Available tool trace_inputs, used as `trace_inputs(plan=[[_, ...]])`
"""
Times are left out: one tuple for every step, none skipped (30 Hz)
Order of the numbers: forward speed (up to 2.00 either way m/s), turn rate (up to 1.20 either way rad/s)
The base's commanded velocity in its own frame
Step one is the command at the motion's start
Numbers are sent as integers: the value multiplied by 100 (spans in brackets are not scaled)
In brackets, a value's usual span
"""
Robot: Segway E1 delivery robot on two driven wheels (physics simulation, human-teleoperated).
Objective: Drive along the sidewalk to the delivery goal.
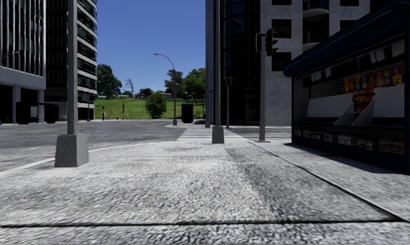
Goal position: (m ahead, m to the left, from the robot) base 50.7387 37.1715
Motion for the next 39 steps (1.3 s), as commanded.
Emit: trace_inputs(plan=[[192, 15], [192, 23], [192, 26], [192, 26], [191, 26], [191, 27], [191, 27], [191, 27], [191, 27], [191, 27], [191, 27], [191, 27], [191, 28], [191, 28], [191, 28], [191, 28], [191, 28], [191, 27], [191, 26], [191, 26], [191, 26], [191, 26], [191, 24], [191, 16], [191, 6], [191, 6], [191, 0], [191, 0], [191, 0], [191, 0], [191, 0], [191, 0], [191, 0], [191, 0], [191, 0], [191, 0], [191, 0], [191, 0], [191, 0]])
